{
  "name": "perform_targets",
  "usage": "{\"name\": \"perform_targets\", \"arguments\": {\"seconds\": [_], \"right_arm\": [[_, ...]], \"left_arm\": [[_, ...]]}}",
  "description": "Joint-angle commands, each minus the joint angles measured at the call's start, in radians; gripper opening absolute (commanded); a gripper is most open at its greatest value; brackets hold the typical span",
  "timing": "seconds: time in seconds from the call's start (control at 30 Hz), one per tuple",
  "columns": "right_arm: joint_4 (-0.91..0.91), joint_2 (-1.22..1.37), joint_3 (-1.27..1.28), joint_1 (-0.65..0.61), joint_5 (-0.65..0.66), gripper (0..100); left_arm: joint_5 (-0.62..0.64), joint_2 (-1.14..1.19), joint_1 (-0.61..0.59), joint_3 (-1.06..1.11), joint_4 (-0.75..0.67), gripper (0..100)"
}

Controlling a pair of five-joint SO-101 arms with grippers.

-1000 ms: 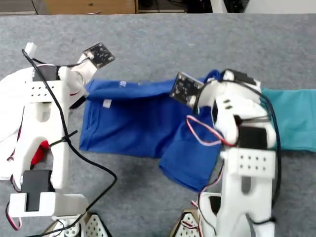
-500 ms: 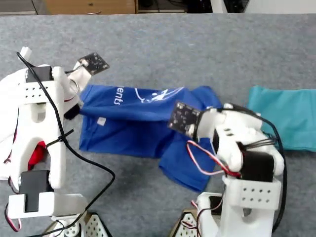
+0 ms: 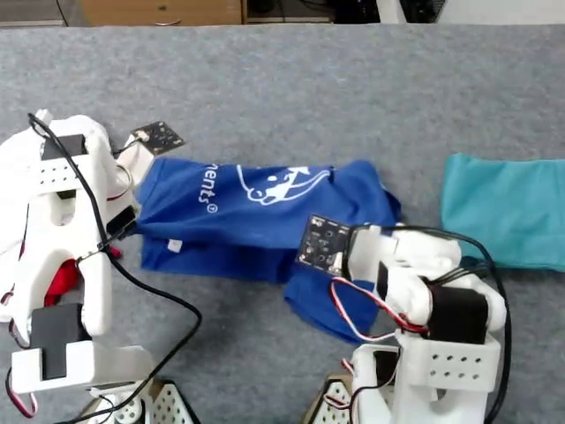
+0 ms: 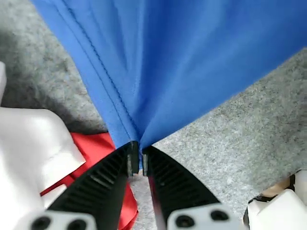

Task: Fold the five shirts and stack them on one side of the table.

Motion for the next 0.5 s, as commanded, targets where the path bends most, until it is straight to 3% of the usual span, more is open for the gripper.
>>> {"name": "perform_targets", "arguments": {"seconds": [0.0, 0.23, 0.47], "right_arm": [[-0.005, -0.008, -0.001, 0.022, 0.002, 0.2], [-0.209, -0.008, -0.148, 0.022, -0.094, 0.2], [-0.680, 0.001, -0.283, 0.073, -0.115, 0.2]], "left_arm": [[0.015, -0.004, -0.017, -0.014, 0.006, 2], [0.196, -0.012, -0.009, -0.311, 0.006, 2], [0.387, -0.005, -0.008, -0.876, 0.005, 2]]}}
